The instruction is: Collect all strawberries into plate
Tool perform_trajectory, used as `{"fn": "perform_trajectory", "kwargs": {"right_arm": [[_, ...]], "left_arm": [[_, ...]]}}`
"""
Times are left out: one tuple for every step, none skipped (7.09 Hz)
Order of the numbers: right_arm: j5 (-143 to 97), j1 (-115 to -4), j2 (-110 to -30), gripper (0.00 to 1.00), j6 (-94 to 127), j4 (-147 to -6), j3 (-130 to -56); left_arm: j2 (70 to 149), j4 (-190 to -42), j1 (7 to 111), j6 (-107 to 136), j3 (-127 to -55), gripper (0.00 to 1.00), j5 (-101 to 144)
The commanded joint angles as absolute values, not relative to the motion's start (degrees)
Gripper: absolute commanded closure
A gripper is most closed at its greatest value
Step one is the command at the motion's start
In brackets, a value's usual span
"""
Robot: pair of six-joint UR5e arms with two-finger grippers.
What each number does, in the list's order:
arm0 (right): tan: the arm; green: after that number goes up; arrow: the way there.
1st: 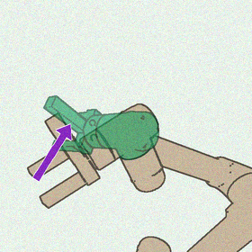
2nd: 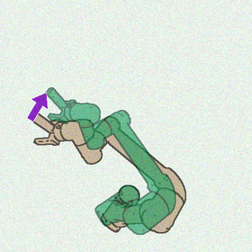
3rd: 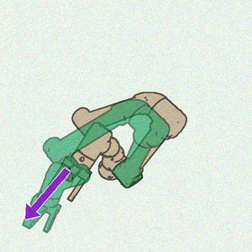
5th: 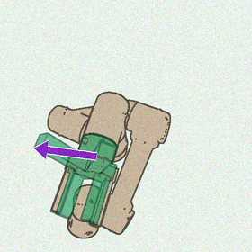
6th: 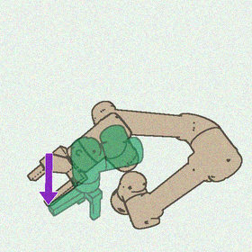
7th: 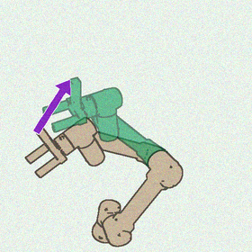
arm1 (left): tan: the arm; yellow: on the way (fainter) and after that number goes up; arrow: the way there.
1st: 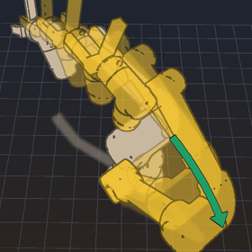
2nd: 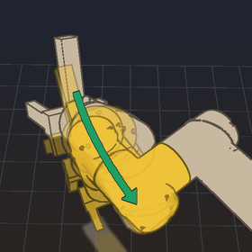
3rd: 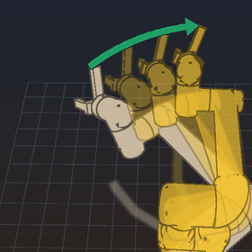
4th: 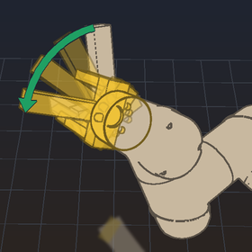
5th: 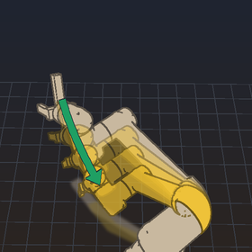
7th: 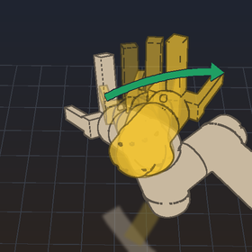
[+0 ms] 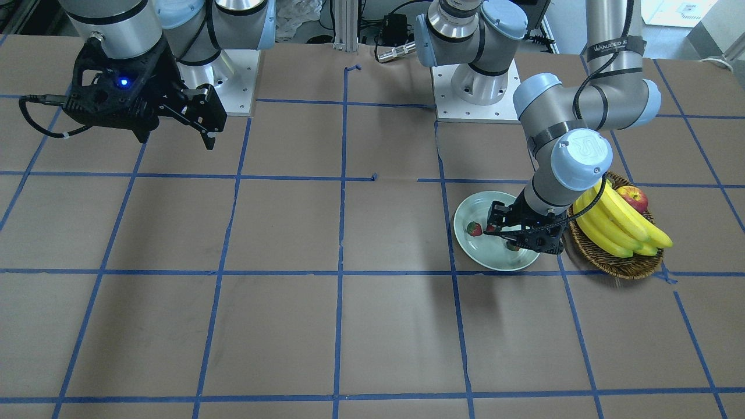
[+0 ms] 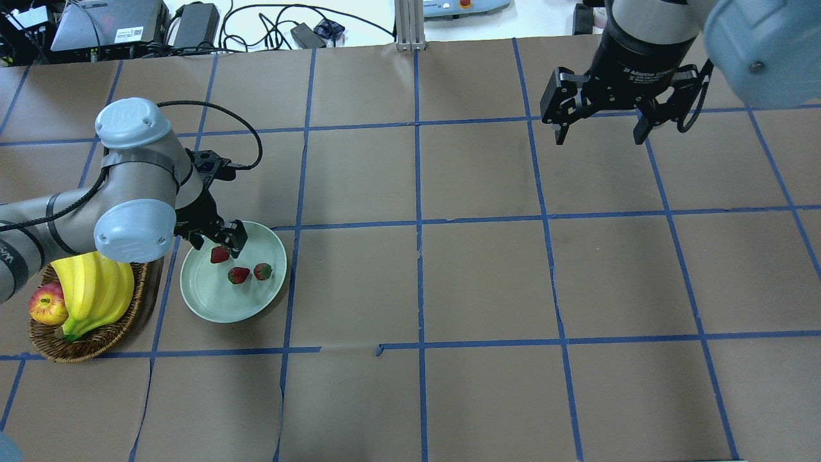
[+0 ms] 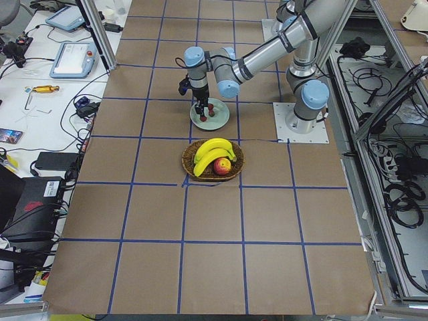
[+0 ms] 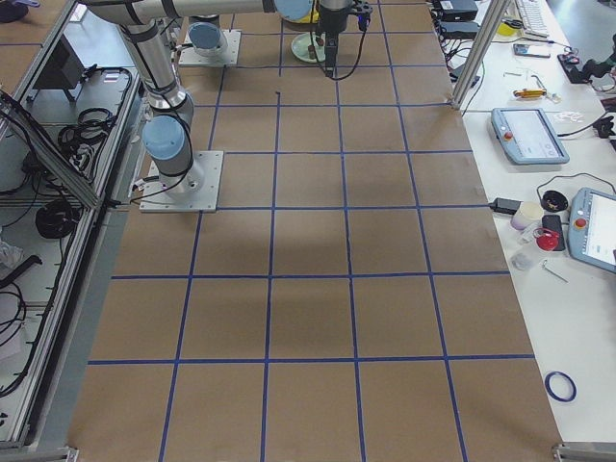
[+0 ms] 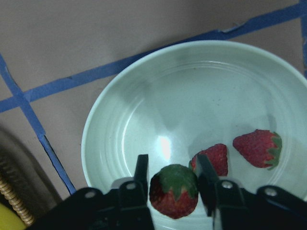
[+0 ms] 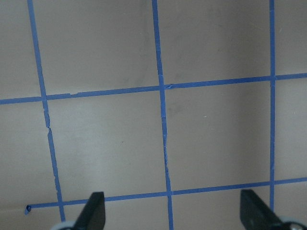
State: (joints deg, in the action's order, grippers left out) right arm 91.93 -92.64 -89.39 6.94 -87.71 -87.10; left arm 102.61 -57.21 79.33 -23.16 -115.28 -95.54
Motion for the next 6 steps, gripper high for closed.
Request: {"fn": "perform_trajectory", "kwargs": {"right_arm": [[91.9,-92.6,-89.4,0.00,6.9,-87.7,-87.1],[91.9,-92.6,-89.4,0.00,6.9,-87.6,-87.1],[91.9,-92.6,-89.4,0.00,6.9,-87.5,-87.1],[91.9,-92.6,-89.4,0.00,6.9,-87.5,-87.1],[91.9,-92.6,-89.4,0.00,7.0,-87.5,-87.1],[91.8,-92.6,-89.4,0.00,6.9,-87.5,-87.1]], "left_arm": [[98.6,-57.6,80.8,-20.1,-113.4,0.00,-95.4],[95.7,-59.0,83.3,-17.2,-110.8,0.00,-94.5],[93.8,-65.3,87.1,-13.0,-106.0,0.00,-93.6],[93.3,-71.0,91.0,-5.9,-99.5,0.00,-93.3],[93.1,-72.5,93.8,2.3,-93.9,0.00,-92.6],[92.6,-74.2,94.6,3.6,-91.3,0.00,-89.2]]}}
